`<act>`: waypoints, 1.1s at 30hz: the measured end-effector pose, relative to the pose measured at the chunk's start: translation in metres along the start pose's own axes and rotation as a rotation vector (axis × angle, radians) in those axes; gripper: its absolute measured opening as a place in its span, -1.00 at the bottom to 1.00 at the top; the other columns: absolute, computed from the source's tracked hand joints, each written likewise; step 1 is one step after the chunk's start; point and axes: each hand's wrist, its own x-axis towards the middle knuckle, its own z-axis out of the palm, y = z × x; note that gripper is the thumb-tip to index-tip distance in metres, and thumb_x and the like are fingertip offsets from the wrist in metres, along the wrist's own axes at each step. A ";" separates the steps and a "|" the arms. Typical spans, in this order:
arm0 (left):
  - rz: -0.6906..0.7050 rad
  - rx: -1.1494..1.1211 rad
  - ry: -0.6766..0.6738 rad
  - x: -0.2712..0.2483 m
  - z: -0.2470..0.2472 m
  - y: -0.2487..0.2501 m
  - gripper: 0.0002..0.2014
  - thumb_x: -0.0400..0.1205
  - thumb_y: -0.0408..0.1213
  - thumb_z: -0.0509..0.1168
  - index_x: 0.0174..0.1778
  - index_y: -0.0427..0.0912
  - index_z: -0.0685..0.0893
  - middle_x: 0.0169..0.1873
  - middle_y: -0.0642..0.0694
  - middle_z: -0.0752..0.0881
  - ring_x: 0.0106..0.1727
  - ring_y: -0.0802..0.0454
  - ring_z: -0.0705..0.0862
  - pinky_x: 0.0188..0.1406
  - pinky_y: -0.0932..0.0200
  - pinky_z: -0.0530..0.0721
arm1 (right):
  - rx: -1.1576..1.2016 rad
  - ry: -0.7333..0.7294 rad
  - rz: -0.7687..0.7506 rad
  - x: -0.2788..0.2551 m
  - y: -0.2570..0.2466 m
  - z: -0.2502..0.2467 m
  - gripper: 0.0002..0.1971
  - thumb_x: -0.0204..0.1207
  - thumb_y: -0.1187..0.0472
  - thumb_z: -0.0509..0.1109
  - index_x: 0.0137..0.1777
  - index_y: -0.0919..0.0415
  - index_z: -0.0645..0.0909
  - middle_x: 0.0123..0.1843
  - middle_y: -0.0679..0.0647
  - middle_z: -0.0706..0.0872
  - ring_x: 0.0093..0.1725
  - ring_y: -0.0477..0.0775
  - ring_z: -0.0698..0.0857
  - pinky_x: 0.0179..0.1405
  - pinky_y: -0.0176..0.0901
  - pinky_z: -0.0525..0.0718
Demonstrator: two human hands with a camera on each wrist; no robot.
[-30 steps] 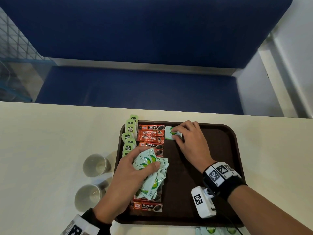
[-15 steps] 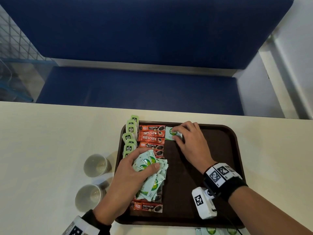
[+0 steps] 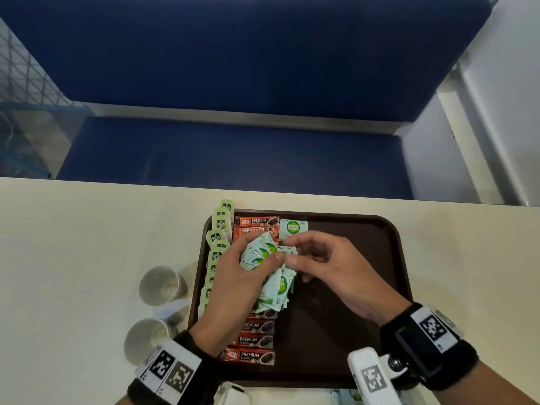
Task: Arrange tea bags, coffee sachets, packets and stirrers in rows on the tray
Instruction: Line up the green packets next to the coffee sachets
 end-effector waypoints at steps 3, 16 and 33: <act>-0.006 -0.054 0.029 0.001 0.005 -0.003 -0.61 0.66 -0.32 0.59 0.38 0.03 0.74 0.15 -0.10 0.92 0.15 -0.15 0.93 0.15 -0.18 0.88 | 0.107 0.066 0.054 0.001 0.001 -0.003 -0.76 0.55 0.32 0.67 0.20 0.18 0.87 0.14 0.30 0.87 0.06 0.13 0.86 -0.02 -0.16 0.82; -0.029 -0.074 -0.021 0.002 0.001 -0.004 -0.62 0.63 -0.37 0.59 0.34 0.00 0.75 0.13 -0.16 0.93 0.10 -0.25 0.94 0.03 -0.15 0.89 | 0.061 0.115 0.185 -0.001 -0.011 -0.002 -0.91 0.60 0.22 0.65 0.03 0.22 0.90 0.08 0.12 0.93 0.15 0.13 0.90 0.00 -0.08 0.90; -0.028 -0.130 0.108 -0.006 -0.015 -0.009 -0.58 0.59 -0.41 0.60 0.34 -0.03 0.74 0.10 -0.18 0.93 0.04 -0.25 0.95 -0.04 -0.15 0.93 | 0.063 0.365 0.100 0.025 0.020 -0.024 -0.92 0.70 0.23 0.57 0.12 0.12 0.87 0.05 0.02 0.94 0.05 -0.02 0.87 -0.10 -0.22 0.76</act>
